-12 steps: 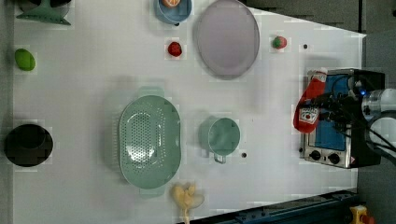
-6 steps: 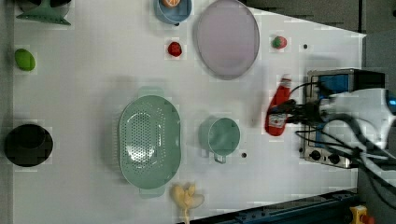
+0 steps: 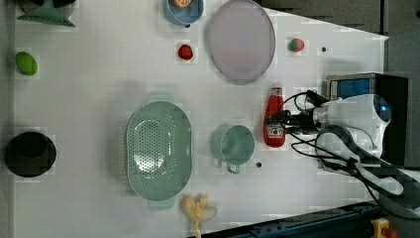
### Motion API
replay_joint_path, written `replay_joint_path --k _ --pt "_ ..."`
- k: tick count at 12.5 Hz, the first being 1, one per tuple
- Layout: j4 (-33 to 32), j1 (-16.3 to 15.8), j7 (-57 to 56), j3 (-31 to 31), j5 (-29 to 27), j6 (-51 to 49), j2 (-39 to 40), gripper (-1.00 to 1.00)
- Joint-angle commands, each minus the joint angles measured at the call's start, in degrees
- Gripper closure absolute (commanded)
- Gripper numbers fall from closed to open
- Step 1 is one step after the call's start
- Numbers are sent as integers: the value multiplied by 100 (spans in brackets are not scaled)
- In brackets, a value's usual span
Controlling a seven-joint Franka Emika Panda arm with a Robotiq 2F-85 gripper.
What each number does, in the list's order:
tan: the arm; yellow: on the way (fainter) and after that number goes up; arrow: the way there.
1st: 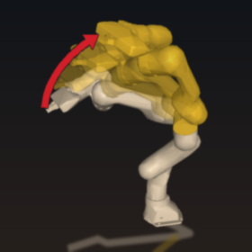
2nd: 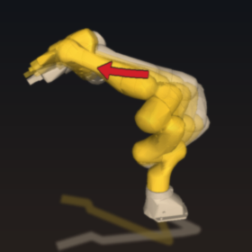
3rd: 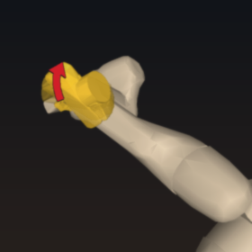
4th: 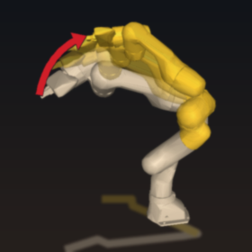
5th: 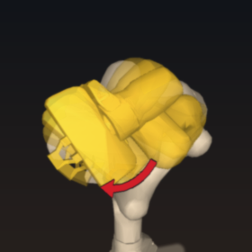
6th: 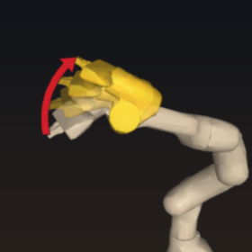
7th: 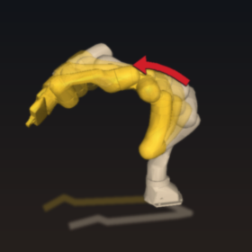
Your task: Pick ketchup from strainer and place it on the table
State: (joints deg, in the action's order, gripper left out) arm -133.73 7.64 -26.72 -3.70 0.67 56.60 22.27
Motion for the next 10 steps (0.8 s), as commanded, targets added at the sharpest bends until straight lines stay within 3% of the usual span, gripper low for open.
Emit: replay_joint_path --k 1,5,7,10 --pt "140 27 -175 64 -103 -122 -563 -100" --pt "830 19 565 -61 -153 -1843 -1656 -100" --pt "1386 19 879 -60 -154 -3012 -2044 -100" --pt "2324 20 1274 -52 -154 -3961 -2311 -100"
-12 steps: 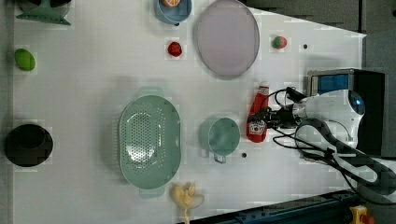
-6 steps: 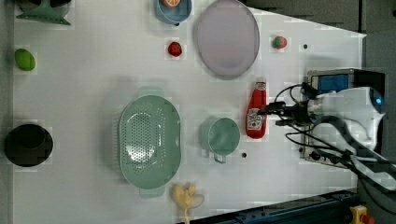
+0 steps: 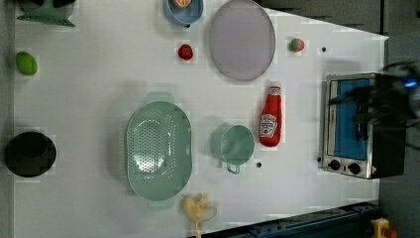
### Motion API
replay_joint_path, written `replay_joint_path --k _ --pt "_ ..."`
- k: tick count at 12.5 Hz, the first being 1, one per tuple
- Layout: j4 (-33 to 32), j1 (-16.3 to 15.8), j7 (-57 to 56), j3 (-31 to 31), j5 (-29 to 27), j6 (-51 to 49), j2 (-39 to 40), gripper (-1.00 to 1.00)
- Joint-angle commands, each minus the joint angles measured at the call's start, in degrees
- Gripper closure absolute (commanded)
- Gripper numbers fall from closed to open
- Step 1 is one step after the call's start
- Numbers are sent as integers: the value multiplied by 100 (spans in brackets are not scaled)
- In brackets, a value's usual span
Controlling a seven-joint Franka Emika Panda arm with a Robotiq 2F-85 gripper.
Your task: Pick ketchup from strainer and place it on the table
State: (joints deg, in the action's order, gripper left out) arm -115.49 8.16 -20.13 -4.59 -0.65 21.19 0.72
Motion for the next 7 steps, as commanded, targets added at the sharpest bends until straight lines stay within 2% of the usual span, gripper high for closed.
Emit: replay_joint_path --k 1,4,7 --pt "813 -33 702 37 -21 -618 -177 -100" --pt "1529 -26 970 67 -13 -1356 -177 -100" --pt "1692 -23 970 69 -2 -1382 -178 -100"
